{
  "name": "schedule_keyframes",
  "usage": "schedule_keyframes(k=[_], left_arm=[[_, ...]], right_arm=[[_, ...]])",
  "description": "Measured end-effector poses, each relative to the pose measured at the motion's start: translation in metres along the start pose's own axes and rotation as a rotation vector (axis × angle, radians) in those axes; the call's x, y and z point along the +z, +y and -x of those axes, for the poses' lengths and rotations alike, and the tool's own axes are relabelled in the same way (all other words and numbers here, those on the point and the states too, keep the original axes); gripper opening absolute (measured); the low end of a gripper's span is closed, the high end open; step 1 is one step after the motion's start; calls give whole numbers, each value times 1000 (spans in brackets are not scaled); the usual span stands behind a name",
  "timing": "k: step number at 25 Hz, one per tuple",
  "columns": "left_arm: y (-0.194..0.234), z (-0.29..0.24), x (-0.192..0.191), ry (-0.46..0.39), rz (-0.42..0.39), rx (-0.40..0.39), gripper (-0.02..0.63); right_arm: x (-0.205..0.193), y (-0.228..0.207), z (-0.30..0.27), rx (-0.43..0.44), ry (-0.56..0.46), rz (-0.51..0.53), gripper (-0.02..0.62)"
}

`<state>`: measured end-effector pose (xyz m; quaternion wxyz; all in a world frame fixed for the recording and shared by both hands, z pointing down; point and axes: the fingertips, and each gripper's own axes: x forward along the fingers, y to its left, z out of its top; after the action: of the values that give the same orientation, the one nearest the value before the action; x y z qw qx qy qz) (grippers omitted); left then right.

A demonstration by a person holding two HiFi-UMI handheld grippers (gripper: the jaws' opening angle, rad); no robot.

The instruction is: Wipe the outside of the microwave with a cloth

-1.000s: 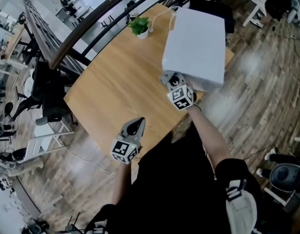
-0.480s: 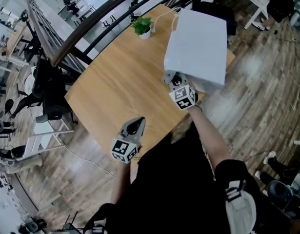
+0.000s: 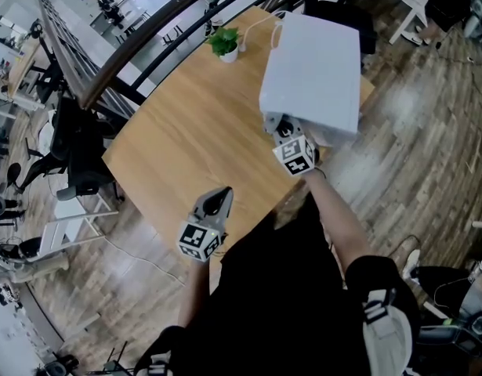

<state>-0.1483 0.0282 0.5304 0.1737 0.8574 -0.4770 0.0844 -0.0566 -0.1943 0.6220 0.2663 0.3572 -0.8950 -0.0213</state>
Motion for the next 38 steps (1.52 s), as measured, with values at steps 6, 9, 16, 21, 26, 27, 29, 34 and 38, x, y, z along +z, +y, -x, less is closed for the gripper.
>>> schedule_keyframes(k=[6, 9, 16, 21, 26, 27, 29, 34, 38], left_arm=[[-3, -4, 2, -3, -12, -16, 0], [-6, -7, 2, 0, -11, -24, 0], [-9, -17, 4, 6, -8, -42, 0], [-12, -23, 6, 8, -8, -58, 0], [-16, -28, 10, 7, -13, -76, 0], [-17, -30, 10, 7, -15, -80, 0], [-18, -33, 10, 8, -17, -88, 0], [-21, -38, 14, 12, -19, -99, 0], [-24, -44, 15, 9, -30, -113, 0]], right_arm=[[-3, -4, 7, -6, 2, -3, 17], [-4, -6, 11, -5, 6, -3, 17], [-15, -14, 19, -17, 20, -8, 17], [-19, -20, 27, -27, 26, -3, 17], [-22, -25, 35, -36, 31, 1, 17], [-24, -26, 36, -38, 34, 1, 17], [-27, -28, 38, -42, 36, 1, 17], [-31, -35, 48, -52, 45, -7, 17], [-37, -40, 53, -62, 50, -10, 17]])
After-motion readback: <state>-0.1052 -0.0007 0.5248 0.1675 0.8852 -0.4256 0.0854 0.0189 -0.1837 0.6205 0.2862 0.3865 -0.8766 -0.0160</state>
